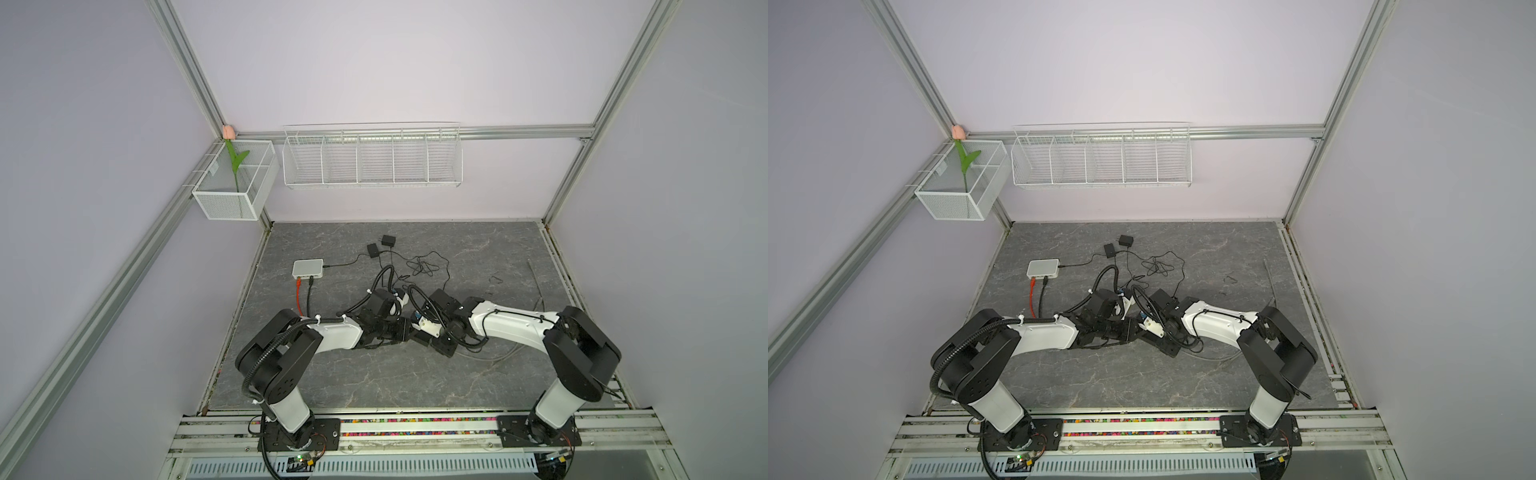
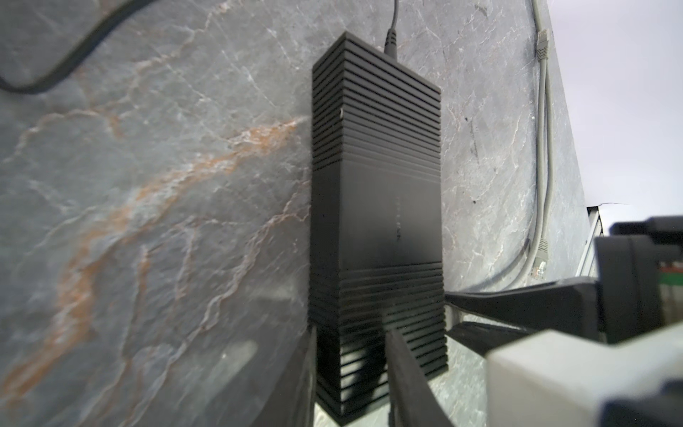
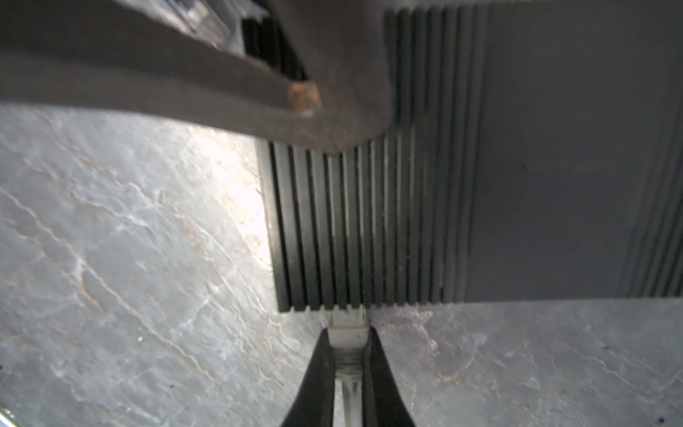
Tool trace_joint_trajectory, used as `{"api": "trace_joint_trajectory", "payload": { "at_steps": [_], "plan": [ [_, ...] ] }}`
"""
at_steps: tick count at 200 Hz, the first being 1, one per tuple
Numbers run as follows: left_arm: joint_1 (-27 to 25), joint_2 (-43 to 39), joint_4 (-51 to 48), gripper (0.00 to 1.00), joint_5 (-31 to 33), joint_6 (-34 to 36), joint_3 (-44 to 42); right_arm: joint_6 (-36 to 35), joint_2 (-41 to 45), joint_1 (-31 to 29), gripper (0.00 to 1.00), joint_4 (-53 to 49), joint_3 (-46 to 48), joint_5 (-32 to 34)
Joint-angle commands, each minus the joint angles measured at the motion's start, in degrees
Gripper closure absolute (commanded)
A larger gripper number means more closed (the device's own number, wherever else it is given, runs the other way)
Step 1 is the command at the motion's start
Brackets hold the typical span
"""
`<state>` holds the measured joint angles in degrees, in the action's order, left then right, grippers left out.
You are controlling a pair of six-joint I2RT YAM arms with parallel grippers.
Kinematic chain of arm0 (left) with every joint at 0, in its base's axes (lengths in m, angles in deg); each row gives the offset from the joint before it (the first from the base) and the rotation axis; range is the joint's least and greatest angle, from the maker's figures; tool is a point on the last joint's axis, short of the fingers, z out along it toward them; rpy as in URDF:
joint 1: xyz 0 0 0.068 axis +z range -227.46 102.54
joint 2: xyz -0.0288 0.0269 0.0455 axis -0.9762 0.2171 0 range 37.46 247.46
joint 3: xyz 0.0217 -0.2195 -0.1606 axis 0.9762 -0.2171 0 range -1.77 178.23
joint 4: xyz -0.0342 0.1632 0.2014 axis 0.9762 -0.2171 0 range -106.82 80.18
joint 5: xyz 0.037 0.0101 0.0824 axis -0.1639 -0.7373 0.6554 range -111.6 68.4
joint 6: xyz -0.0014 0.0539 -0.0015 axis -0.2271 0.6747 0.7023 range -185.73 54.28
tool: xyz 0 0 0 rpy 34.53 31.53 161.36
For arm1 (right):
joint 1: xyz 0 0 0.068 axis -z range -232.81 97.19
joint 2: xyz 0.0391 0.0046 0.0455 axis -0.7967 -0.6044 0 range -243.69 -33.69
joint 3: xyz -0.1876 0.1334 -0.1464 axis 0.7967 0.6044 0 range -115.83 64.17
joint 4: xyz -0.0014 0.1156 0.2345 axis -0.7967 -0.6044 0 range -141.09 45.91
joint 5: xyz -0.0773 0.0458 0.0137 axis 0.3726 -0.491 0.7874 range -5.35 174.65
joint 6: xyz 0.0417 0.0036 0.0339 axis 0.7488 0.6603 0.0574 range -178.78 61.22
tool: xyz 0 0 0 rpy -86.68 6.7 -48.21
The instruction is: Insert the plug into the switch port
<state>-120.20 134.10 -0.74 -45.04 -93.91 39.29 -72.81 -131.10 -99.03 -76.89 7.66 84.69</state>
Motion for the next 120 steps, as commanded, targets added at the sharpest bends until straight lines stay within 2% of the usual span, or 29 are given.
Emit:
{"api": "trace_joint_trajectory", "payload": {
  "at_steps": [1,89,120],
  "plan": [
    [-2.41,2.95,-1.37,0.71,-4.18,1.12,-0.18,-1.29,-0.88,-1.02,0.93,14.3,-4.5,-4.76],
    [-4.11,2.15,0.06,0.71,-4.45,0.31,-1.94,0.55,-2.96,-1.02,0.93,20.84,-6.6,-4.61],
    [-3.81,1.04,-3.34,0.71,-2.75,2.61,-1.45,1.41,-1.68,-0.89,0.91,20.31,-5.2,-2.94]
  ]
}}
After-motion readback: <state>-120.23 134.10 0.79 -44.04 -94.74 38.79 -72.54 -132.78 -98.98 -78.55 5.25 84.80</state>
